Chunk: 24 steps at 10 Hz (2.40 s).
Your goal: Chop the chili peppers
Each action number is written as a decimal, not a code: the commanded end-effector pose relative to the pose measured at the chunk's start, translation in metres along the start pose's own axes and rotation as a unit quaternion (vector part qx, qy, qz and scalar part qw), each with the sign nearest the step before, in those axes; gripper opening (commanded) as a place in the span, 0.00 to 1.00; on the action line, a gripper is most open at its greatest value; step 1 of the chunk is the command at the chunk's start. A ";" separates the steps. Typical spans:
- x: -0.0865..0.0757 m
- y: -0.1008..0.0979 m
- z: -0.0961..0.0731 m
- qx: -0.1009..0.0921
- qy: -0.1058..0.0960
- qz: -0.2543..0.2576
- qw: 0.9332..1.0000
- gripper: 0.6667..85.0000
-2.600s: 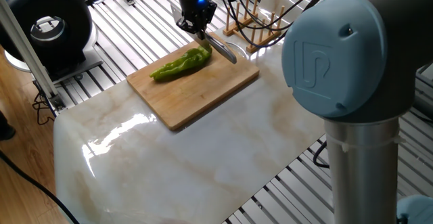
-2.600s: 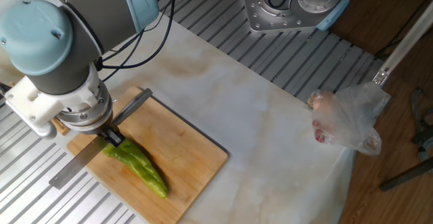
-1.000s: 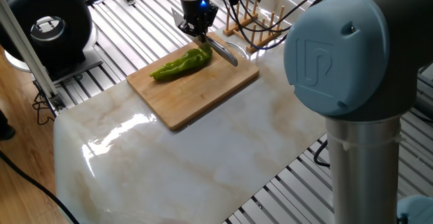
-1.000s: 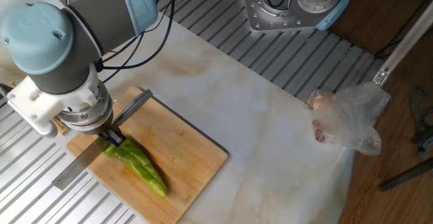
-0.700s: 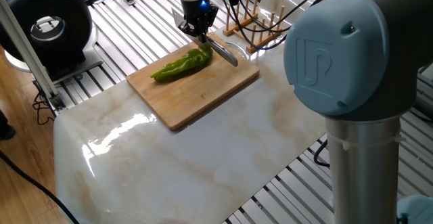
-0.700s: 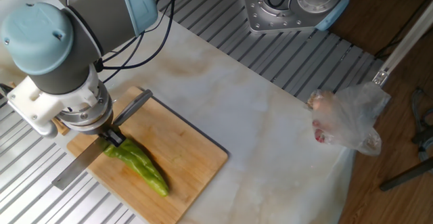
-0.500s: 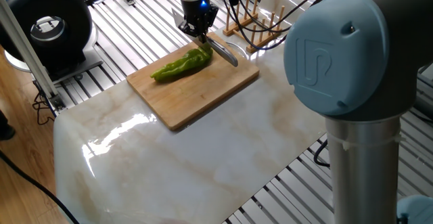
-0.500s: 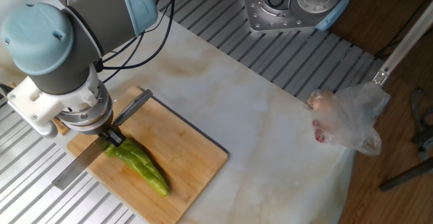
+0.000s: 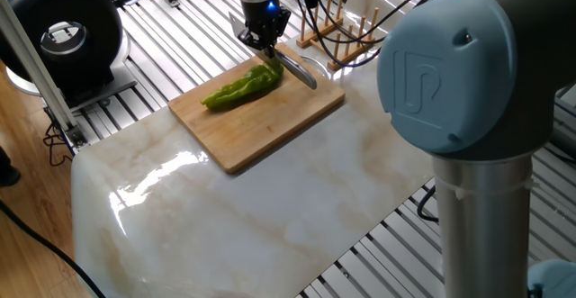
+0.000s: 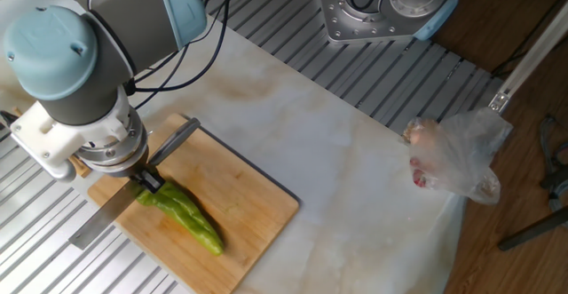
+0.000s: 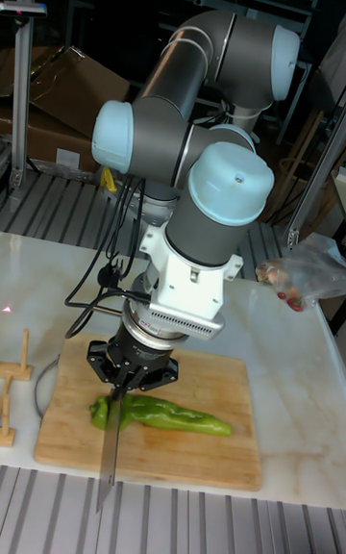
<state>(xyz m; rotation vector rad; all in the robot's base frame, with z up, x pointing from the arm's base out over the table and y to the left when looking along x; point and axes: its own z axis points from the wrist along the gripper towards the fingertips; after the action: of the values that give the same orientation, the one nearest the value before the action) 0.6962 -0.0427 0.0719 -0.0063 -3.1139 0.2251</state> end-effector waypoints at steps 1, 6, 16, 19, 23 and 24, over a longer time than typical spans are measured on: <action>0.001 0.002 0.001 -0.007 0.003 0.001 1.000 0.01; 0.001 0.002 0.003 -0.012 0.002 0.001 1.000 0.01; 0.004 -0.005 -0.004 -0.074 0.020 -0.004 0.997 0.01; 0.004 -0.002 0.001 -0.086 0.017 -0.008 0.996 0.01; 0.004 -0.002 0.007 -0.094 0.013 -0.009 0.995 0.01; 0.004 -0.003 0.008 -0.094 0.012 -0.011 0.995 0.01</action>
<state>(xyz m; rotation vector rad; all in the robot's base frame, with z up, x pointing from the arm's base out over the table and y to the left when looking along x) 0.6915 -0.0477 0.0664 0.0219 -3.0886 -0.0373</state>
